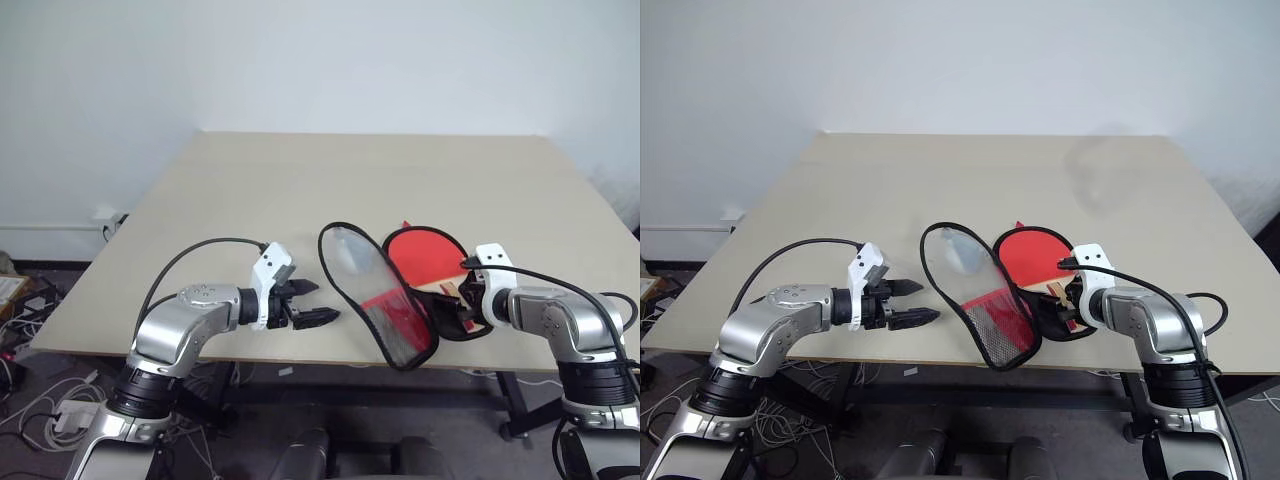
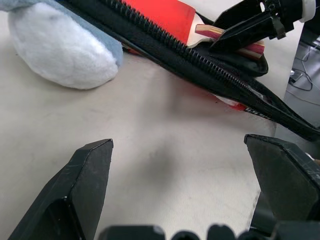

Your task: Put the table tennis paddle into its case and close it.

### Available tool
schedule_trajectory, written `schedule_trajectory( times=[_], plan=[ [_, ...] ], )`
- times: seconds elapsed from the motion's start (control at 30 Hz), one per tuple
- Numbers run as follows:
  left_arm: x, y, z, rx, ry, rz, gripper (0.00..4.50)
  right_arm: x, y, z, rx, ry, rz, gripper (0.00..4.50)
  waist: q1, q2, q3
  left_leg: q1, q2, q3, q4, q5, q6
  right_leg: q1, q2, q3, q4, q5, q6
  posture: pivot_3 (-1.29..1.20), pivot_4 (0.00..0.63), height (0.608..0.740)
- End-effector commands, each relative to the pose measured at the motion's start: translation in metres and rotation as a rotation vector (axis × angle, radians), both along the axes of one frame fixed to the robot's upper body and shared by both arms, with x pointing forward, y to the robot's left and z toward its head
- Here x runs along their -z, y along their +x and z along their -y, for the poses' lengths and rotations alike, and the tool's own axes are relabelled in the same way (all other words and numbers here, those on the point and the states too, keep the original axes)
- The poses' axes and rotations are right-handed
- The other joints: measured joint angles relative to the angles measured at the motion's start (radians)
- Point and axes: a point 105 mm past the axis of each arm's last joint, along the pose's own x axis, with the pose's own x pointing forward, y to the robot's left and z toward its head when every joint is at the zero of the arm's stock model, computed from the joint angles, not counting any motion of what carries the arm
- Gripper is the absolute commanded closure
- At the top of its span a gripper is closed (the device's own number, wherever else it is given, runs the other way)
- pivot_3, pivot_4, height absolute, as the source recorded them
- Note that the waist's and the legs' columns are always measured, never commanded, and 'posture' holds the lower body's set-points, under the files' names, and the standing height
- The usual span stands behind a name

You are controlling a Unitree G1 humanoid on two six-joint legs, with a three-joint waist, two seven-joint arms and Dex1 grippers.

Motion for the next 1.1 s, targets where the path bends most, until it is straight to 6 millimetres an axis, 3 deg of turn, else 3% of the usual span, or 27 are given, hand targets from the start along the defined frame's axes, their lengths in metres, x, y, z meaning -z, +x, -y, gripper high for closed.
schedule_trajectory(
  times=[0.03,0.2,0.63,0.87,1.1],
  plan=[
    [-0.017,-0.002,-0.002,0.016,-0.019,0.049,0.00,-0.038,0.013,0.003,-0.022,0.040,0.174,0.04,0.000,0.000,0.000,0.000,0.000,0.000,0.000,0.000,0.000,0.000,0.000,0.000,0.000,0.000,0.000,0.00,0.000,0.740],
    [-0.017,-0.003,-0.003,0.025,-0.014,0.043,0.00,-0.072,0.011,0.000,-0.139,0.096,0.325,0.04,0.000,0.000,0.000,0.000,0.000,0.000,0.000,0.000,0.000,0.000,0.000,0.000,0.000,0.000,0.000,0.00,0.000,0.740],
    [-0.007,-0.004,0.000,0.100,0.041,0.045,0.00,-0.101,-0.016,0.023,-0.417,0.221,0.438,0.04,0.000,-0.001,0.001,-0.001,0.000,0.000,0.000,0.000,0.000,0.000,-0.002,0.000,-0.001,0.000,0.000,0.00,0.000,0.740],
    [-0.004,-0.005,0.015,0.154,0.031,0.048,0.00,-0.097,-0.035,0.028,-0.525,0.263,0.415,0.04,0.000,-0.002,0.001,-0.001,0.001,0.000,0.000,0.000,0.000,0.000,-0.002,0.000,-0.001,0.000,0.000,0.00,0.000,0.740],
    [-0.005,-0.001,0.030,0.190,0.021,0.076,0.00,-0.094,-0.032,0.026,-0.531,0.243,0.417,0.04,0.000,-0.003,0.002,-0.002,0.001,0.000,0.001,0.000,0.000,0.000,-0.003,0.000,-0.001,0.000,0.000,0.00,0.000,0.740]
  ],
)
